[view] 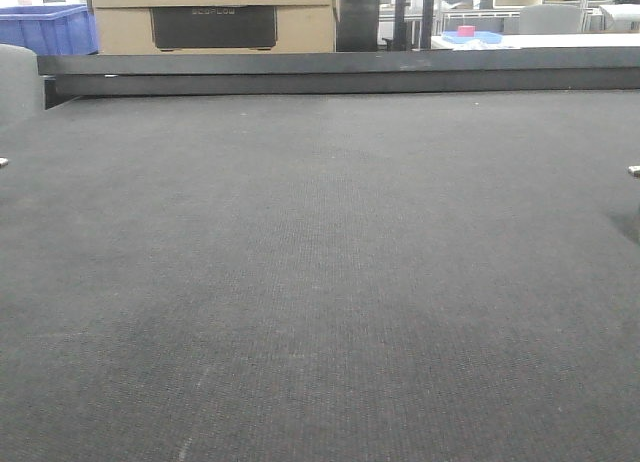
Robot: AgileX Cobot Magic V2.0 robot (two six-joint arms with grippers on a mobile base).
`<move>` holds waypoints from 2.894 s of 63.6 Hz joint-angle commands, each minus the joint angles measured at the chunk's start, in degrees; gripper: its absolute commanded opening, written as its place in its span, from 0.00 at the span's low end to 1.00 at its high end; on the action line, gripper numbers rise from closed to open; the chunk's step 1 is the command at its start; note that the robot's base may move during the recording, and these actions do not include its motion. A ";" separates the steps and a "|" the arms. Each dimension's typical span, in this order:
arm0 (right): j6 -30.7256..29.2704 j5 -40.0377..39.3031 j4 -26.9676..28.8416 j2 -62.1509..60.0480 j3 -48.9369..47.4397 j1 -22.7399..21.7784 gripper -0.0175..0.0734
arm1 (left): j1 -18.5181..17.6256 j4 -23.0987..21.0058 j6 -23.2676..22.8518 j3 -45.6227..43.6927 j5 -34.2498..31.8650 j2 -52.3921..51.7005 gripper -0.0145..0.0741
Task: Place valve from conveyor to right shelf box
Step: 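Lower both open grippers over the white-capped brass valves on the conveyor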
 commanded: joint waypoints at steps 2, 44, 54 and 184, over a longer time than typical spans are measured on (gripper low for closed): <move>0.00 -1.38 -0.10 -0.23 0.00 0.03 0.02 | -0.34 -0.34 -0.12 -0.08 -1.02 -0.31 0.04; 0.00 -4.57 -0.10 -0.23 0.00 0.03 0.02 | -0.31 -0.78 -0.12 -0.08 -3.26 -0.31 0.04; 0.00 -7.81 -0.10 -0.23 0.00 0.03 0.02 | -0.31 -3.46 -0.12 -0.08 -6.31 -0.31 0.04; -6.14 53.53 -0.53 86.08 -72.34 5.00 0.82 | -7.85 -2.23 -0.12 -46.16 25.98 31.00 0.84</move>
